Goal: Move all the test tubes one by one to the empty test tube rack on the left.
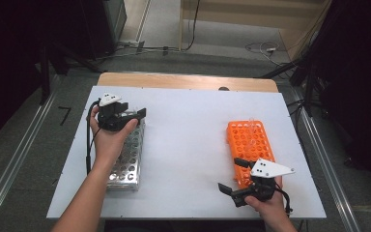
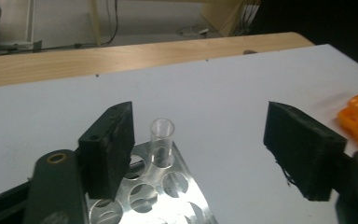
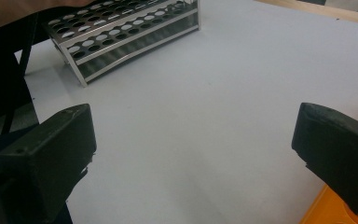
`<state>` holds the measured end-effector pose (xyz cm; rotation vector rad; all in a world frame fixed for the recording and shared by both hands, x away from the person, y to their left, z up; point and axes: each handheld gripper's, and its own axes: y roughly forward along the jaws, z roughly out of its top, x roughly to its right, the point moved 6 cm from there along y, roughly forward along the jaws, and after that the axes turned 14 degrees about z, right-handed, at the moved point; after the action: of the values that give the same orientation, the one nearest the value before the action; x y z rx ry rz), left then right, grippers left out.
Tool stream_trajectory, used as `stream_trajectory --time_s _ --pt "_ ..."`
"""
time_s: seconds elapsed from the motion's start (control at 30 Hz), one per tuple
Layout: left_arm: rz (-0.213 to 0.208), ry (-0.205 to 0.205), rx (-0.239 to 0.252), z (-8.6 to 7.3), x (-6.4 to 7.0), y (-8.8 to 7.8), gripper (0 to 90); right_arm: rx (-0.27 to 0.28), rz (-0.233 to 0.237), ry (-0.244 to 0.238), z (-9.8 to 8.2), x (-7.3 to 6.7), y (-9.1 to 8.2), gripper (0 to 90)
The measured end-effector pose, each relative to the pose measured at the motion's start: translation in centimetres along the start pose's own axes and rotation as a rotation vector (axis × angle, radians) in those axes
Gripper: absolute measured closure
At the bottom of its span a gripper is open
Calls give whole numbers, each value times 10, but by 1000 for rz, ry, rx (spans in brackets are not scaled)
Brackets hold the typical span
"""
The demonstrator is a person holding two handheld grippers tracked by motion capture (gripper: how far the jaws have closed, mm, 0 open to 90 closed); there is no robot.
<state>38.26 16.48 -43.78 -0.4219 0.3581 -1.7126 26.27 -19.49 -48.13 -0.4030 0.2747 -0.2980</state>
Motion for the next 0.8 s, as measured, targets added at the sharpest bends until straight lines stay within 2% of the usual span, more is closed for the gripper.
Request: stream_trajectory --time_s 0.13,0.2,0.33,0.8 --pt "-35 27 17 -1 9 -12 115 2 0 1 1 1 -2 0" --pt "-73 32 21 -2 14 -18 86 3 1 0 1 1 -2 0" --pt "-120 37 38 -4 23 -32 0 1 0 4 1 0 -2 0" --pt "-219 99 93 -25 62 -75 0 11 -9 1 4 2 -6 0"
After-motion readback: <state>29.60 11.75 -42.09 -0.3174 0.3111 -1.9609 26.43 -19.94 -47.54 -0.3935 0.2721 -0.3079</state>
